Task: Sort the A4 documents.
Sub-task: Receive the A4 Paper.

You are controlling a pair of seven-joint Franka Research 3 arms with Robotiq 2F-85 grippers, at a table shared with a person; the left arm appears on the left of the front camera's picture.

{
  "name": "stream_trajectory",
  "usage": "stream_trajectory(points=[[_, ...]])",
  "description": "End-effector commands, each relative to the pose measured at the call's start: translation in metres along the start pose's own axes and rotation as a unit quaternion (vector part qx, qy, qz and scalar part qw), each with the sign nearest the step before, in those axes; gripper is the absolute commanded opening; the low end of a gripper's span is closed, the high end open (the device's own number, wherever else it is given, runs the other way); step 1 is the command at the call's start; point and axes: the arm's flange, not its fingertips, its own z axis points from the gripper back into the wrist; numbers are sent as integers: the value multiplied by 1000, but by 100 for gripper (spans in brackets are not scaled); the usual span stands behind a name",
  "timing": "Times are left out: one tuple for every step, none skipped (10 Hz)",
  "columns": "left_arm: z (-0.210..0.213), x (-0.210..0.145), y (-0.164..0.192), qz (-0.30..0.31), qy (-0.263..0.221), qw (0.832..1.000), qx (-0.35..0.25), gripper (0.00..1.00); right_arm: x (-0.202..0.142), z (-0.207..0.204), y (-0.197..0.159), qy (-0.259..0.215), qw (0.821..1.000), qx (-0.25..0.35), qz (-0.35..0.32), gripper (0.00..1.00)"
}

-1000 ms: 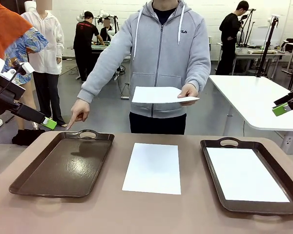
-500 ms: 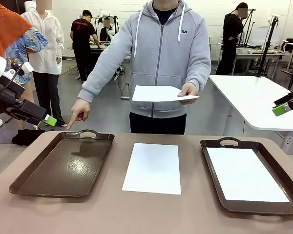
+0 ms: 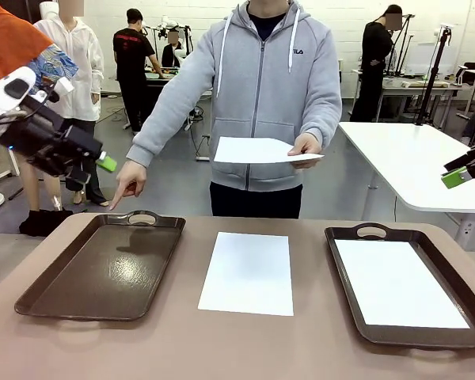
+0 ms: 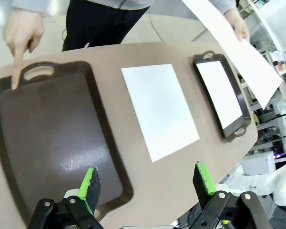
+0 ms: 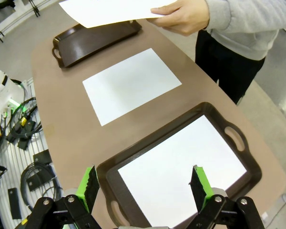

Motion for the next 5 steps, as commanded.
stream_trajectory(points=[[-28, 36, 9, 60, 3, 995, -84, 100, 0, 0, 0, 0, 1000, 0, -2, 100], [-46, 50, 10, 84, 9, 989, -119, 100, 0, 0, 0, 0, 1000, 0, -2, 100], [-63, 64, 9, 99, 18, 985, -139, 100, 0, 0, 0, 0, 1000, 0, -2, 100], [-78, 78, 8, 109, 26, 981, -157, 100, 0, 0, 0, 0, 1000, 0, -2, 100], [-92, 91, 7, 119, 33, 978, -170, 100, 0, 0, 0, 0, 1000, 0, -2, 100]])
